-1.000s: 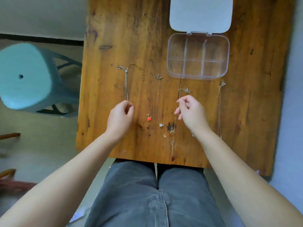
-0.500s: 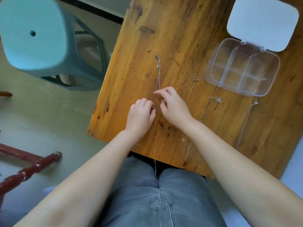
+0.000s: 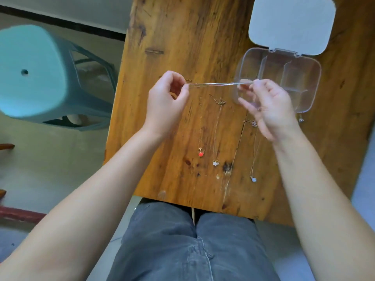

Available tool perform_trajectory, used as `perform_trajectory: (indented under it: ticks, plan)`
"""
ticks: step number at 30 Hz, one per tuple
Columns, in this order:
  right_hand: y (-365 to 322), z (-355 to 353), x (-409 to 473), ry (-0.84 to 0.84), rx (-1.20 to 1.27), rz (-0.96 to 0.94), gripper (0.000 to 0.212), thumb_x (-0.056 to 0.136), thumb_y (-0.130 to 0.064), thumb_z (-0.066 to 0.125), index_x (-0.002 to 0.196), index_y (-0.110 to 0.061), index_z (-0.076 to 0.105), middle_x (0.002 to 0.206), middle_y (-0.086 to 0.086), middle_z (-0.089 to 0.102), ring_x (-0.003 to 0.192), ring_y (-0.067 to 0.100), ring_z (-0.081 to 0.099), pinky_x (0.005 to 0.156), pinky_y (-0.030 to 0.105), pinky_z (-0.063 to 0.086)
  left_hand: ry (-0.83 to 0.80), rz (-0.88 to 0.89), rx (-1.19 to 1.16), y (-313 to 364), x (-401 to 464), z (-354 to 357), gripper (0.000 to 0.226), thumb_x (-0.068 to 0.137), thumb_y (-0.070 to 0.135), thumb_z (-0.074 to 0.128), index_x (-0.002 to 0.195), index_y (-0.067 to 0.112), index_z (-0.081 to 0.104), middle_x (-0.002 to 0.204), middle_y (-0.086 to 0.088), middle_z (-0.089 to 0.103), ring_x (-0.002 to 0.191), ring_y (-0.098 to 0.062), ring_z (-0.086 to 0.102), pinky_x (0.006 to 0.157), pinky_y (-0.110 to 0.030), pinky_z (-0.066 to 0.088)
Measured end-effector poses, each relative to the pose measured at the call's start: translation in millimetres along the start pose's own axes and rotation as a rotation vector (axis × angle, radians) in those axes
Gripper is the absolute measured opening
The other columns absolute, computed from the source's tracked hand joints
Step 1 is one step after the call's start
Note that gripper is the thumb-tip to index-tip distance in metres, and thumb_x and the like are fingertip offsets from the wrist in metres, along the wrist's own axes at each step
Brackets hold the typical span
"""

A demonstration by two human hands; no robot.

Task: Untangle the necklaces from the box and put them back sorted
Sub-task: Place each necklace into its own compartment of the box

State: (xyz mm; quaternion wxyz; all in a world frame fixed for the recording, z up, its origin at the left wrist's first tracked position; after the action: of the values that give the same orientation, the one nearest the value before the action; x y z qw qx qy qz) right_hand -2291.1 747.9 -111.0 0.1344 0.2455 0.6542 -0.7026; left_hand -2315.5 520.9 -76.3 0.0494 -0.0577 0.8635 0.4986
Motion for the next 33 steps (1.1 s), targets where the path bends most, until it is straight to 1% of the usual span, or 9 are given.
perform_trajectory:
  ticks: [4, 9, 12, 15, 19, 22, 24, 29, 33]
  plan:
    - [-22, -51, 31, 0.189, 0.094, -0.013, 0.018, 0.098, -0.015, 0.045, 0.085, -0.016, 0.058, 0.103, 0.007, 0.068, 0.102, 0.018, 0.067, 0.096, 0.038, 0.052, -0.126, 0.131, 0.097, 44, 32, 84, 0.007, 0.087, 0.013, 0.056, 0.085, 0.007, 0.059, 0.086, -0.001, 0.053, 0.080, -0.012, 0.050, 0.070, -0.018, 0.040]
    - [-22, -37, 84, 0.143, -0.236, 0.016, 0.018, 0.094, -0.012, 0.049, 0.080, -0.014, 0.059, 0.084, 0.007, 0.065, 0.077, 0.017, 0.064, 0.078, 0.029, 0.054, -0.113, 0.237, 0.448, 65, 70, 154, 0.022, 0.091, 0.026, 0.051, 0.104, 0.011, 0.062, 0.111, -0.009, 0.055, 0.105, -0.023, 0.047, 0.081, -0.028, 0.036]
    - [-14, -35, 94, 0.130, -0.410, 0.025, 0.018, 0.094, -0.012, 0.048, 0.086, -0.011, 0.064, 0.096, 0.012, 0.069, 0.087, 0.022, 0.069, 0.079, 0.035, 0.059, -0.141, 0.274, 0.682, 57, 73, 165, 0.027, 0.092, 0.026, 0.046, 0.111, 0.013, 0.059, 0.118, -0.008, 0.052, 0.111, -0.026, 0.044, 0.083, -0.032, 0.034]
    - [-18, -35, 85, 0.132, -0.549, -0.057, 0.020, 0.094, -0.014, 0.047, 0.103, -0.011, 0.065, 0.105, 0.005, 0.067, 0.098, 0.019, 0.066, 0.085, 0.036, 0.057, -0.150, 0.325, 0.598, 56, 60, 148, 0.032, 0.090, 0.031, 0.052, 0.116, 0.012, 0.055, 0.115, -0.010, 0.054, 0.107, -0.026, 0.047, 0.083, -0.031, 0.036]
    - [-11, -18, 29, 0.064, -0.636, -0.209, 0.020, 0.092, -0.011, 0.047, 0.101, -0.012, 0.065, 0.097, 0.000, 0.066, 0.093, 0.016, 0.064, 0.085, 0.036, 0.054, -0.159, 0.158, 0.342, 17, -7, 104, 0.019, 0.087, 0.031, 0.058, 0.091, 0.015, 0.051, 0.083, 0.001, 0.055, 0.079, -0.023, 0.054, 0.072, -0.037, 0.041]
    - [31, 9, -13, -0.086, -0.702, -0.171, 0.020, 0.092, -0.007, 0.046, 0.097, -0.011, 0.065, 0.094, 0.002, 0.066, 0.087, 0.018, 0.063, 0.081, 0.030, 0.049, -0.232, -0.075, 0.471, -42, -81, 93, 0.023, 0.086, 0.039, 0.060, 0.087, 0.019, 0.049, 0.083, 0.004, 0.054, 0.081, -0.020, 0.051, 0.076, -0.033, 0.035]
    - [58, 23, -29, -0.142, -0.748, -0.135, 0.021, 0.094, -0.008, 0.045, 0.098, -0.013, 0.065, 0.098, 0.001, 0.064, 0.089, 0.013, 0.058, 0.078, 0.024, 0.044, -0.264, -0.132, 0.619, -68, -112, 94, 0.030, 0.084, 0.044, 0.061, 0.093, 0.017, 0.053, 0.091, -0.001, 0.055, 0.088, -0.021, 0.050, 0.084, -0.036, 0.037]
    - [82, 41, -41, -0.174, -0.821, -0.142, 0.023, 0.093, -0.007, 0.044, 0.098, -0.014, 0.065, 0.104, 0.002, 0.064, 0.090, 0.009, 0.053, 0.077, 0.021, 0.039, -0.263, -0.003, 0.683, -71, -118, 98, 0.016, 0.089, 0.026, 0.060, 0.090, 0.010, 0.059, 0.093, -0.009, 0.058, 0.088, -0.028, 0.052, 0.083, -0.042, 0.041]
    - [81, 60, -44, -0.260, -0.899, -0.224, 0.025, 0.093, -0.007, 0.044, 0.108, -0.013, 0.063, 0.110, 0.004, 0.060, 0.089, 0.016, 0.056, 0.077, 0.032, 0.047, -0.306, 0.166, 0.631, -64, -117, 92, 0.010, 0.092, 0.010, 0.053, 0.088, 0.005, 0.060, 0.086, -0.012, 0.061, 0.081, -0.031, 0.055, 0.076, -0.043, 0.043]
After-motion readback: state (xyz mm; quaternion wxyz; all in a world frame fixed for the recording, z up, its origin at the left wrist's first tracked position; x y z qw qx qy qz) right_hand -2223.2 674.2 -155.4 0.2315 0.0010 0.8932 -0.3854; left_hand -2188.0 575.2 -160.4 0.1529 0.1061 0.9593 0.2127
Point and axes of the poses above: each hand's wrist, its own x-axis towards the middle knuckle, its own z-axis out of the palm, y = z × x, the point moved 10 cm from there along x, towards the middle knuckle
